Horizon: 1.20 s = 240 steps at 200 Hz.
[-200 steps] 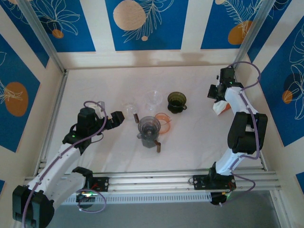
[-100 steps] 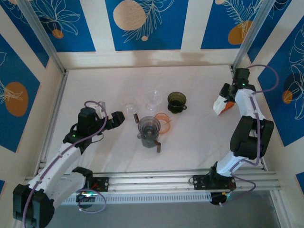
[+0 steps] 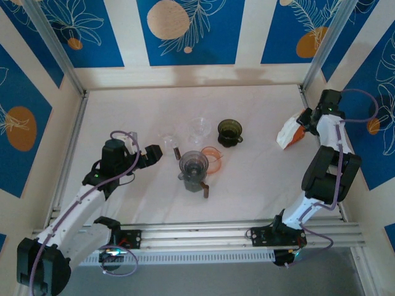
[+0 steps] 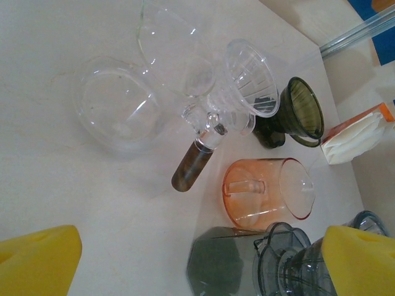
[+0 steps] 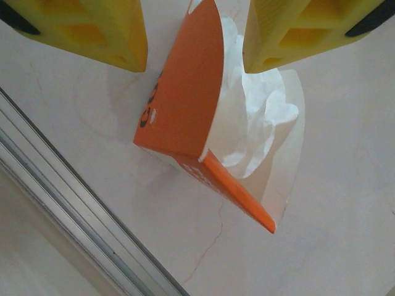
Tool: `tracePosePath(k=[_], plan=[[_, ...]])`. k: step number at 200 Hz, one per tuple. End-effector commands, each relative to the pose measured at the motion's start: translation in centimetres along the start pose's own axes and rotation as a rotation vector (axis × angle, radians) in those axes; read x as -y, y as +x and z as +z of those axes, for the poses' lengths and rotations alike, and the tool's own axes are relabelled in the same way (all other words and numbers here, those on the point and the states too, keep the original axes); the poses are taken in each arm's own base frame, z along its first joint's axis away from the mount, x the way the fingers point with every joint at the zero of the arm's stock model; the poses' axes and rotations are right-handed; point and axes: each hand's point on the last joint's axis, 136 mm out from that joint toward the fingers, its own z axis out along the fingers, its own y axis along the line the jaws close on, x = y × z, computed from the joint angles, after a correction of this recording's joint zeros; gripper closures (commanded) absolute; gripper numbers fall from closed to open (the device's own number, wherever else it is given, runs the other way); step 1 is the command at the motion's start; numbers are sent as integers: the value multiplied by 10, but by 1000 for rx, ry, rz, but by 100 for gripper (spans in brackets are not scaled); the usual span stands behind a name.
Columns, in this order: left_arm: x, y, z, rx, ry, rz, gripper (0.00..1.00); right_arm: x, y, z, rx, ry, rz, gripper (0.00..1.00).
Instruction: Place the coffee filter in the dripper
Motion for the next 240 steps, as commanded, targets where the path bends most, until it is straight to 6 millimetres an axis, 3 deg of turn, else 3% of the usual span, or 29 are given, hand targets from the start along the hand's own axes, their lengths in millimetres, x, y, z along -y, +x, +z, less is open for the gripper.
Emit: tracePosePath(k=[1,77,134,185,240], plan=[[8,-5,1,7,26,3,0,-5,-10,3,0,-33,5,55],[3,-3,6,-8,9,-5,0,-2,-10,20,-29,-17,-29,70],[4,-3,7,-12,10,-9,0,-7,-9,18,-27,-35,-64,89],[3,-2,7,-14,9,-6,0,-43,-7,7,-22,-85,-221,97],[4,-2,7,-16,16,-6,0,-107,19,2,-49,-152,-507,97]])
